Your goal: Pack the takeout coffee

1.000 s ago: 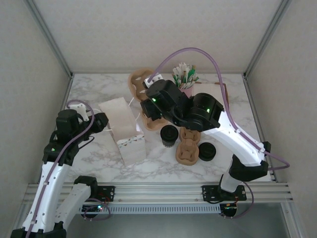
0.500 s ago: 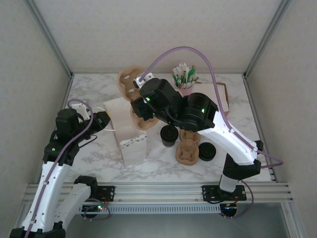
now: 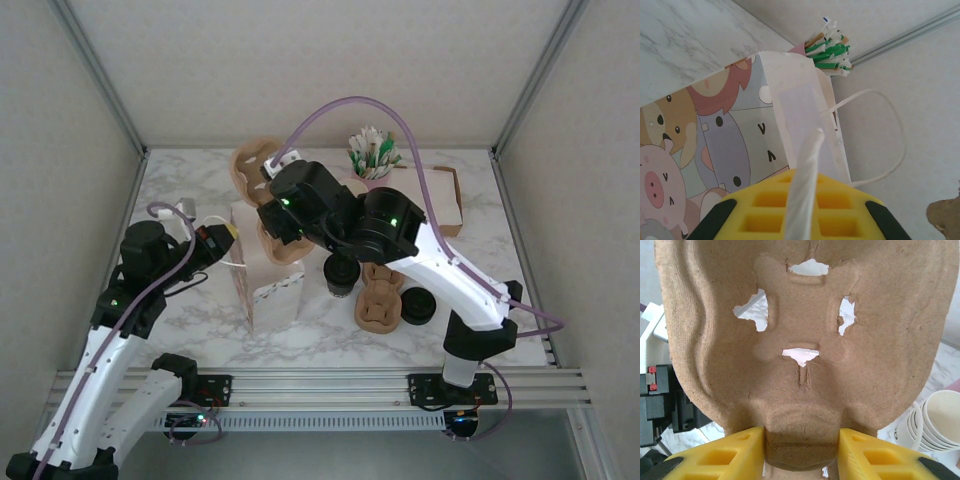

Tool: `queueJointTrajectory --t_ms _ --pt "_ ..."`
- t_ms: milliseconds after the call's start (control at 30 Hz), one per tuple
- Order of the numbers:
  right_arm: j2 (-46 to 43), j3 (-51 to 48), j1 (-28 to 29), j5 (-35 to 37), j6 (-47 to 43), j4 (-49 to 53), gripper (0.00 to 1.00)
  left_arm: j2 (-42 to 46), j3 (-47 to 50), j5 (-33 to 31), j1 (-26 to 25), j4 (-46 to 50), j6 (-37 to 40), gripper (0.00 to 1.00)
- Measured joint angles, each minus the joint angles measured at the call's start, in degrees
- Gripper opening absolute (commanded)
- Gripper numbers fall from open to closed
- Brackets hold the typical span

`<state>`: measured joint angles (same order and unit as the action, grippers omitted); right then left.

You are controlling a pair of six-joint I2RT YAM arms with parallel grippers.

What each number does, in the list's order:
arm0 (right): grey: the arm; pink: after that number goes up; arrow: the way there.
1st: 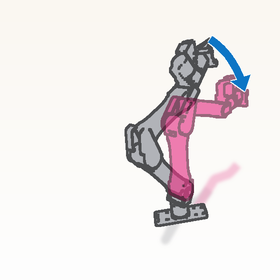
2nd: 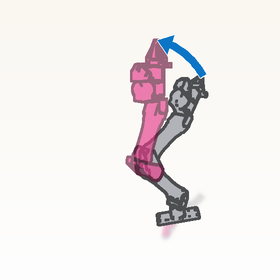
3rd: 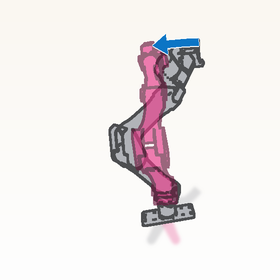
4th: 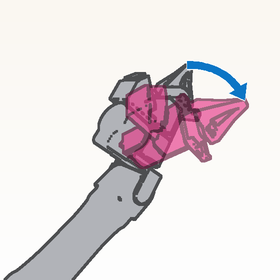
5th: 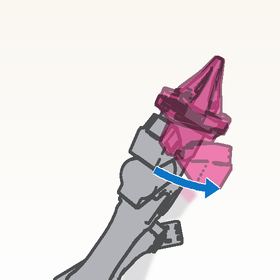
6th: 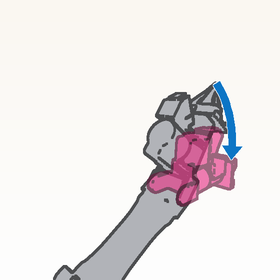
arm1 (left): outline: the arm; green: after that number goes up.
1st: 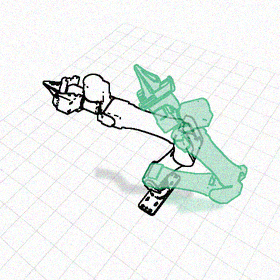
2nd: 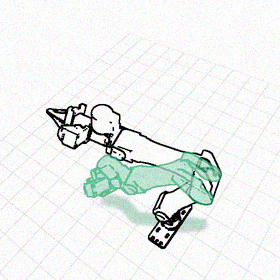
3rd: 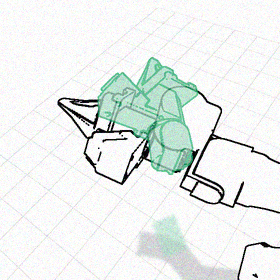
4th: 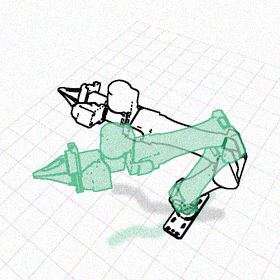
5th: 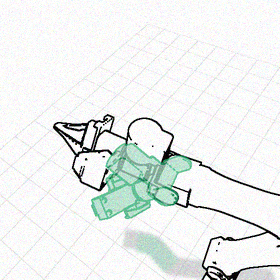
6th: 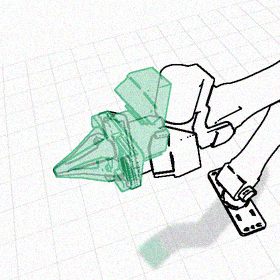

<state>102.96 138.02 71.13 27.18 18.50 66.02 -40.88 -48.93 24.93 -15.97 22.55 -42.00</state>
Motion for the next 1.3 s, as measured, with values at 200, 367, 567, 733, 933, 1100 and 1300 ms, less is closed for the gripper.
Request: queueJointTrajectory --t_ms 200,367,567,733,933,1100,1300 --pt "1.88 0.0 0.0 0.04 0.92 -1.57 0.42 -0.63 -0.02 -0.39 -0.44 -0.07 -0.04 0.06" --pt "3.56 0.0 -0.55 -0.24 2.49 -3.5 0.42 -0.46 -0.02 -1.07 -0.44 0.0 -0.02 0.06" --pt "6.91 -0.13 -3.41 -0.55 5.22 -4.5 0.42 0.31 -0.02 -1.51 -0.44 0.39 0.44 0.06" --pt "8.59 -0.59 -4.42 -1.68 6.4 -5.42 0.42 0.68 -0.02 -2.1 -0.44 0.83 1.03 0.06" --pt "9.27 -2.86 -4.42 -2.6 7.04 -5.57 0.41 0.87 -0.02 -2.75 -0.44 1.44 1.68 0.06" --pt "9.33 -4.96 -4.39 -3.26 7.78 -5.57 0.41 0.87 -0.02 -2.95 -0.44 1.66 1.73 0.06" --pt "9.29 -8.66 -4.39 -4.26 9.05 -5.73 0.41 1.25 -0.02 -3.02 -0.44 1.7 1.9 0.07"
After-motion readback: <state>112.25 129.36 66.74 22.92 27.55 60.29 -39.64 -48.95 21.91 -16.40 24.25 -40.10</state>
